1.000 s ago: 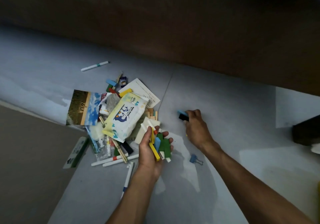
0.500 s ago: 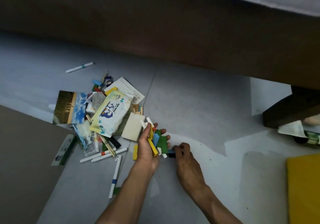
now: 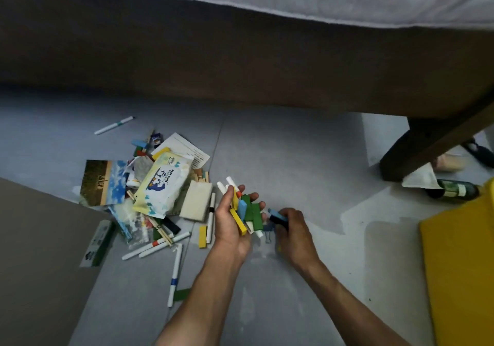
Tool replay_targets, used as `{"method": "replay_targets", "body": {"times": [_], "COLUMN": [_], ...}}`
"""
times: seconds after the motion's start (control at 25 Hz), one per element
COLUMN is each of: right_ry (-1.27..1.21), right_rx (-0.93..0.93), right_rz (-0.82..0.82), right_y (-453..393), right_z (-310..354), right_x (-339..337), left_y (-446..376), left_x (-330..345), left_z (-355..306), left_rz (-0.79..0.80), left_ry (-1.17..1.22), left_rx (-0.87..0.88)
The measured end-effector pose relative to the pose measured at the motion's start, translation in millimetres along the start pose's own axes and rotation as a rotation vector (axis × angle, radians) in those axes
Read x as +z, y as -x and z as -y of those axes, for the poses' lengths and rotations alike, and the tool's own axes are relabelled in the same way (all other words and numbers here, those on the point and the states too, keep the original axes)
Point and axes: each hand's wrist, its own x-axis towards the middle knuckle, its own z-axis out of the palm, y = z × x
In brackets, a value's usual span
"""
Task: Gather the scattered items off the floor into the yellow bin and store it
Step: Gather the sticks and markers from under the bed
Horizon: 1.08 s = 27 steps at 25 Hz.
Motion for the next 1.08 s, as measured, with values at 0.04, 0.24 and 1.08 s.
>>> {"method": "replay_targets", "body": {"times": [0.04,0.24,1.08], "right_ry": [-0.163,-0.713,-0.34], "right_rx": [0.078,0.001,-0.08], "right_rz": [-0.033,-0.288,-0.514], "right_y": [0.3,49.7,71.4], "right_z": [8.3,47.9,31.6], "right_x": [-8.7,-110.1,-202.1], "left_y": [3.6,29.0,63.3], "left_x": [5.1,95.3,187.5], "left_z": [-0.9,8.4,61.8], "left_rz": [0.027,0.323,0.442], "left_ry": [0.01,-0.086,-0.497], "left_rx": [-0.007,-0.113,-0.096]}}
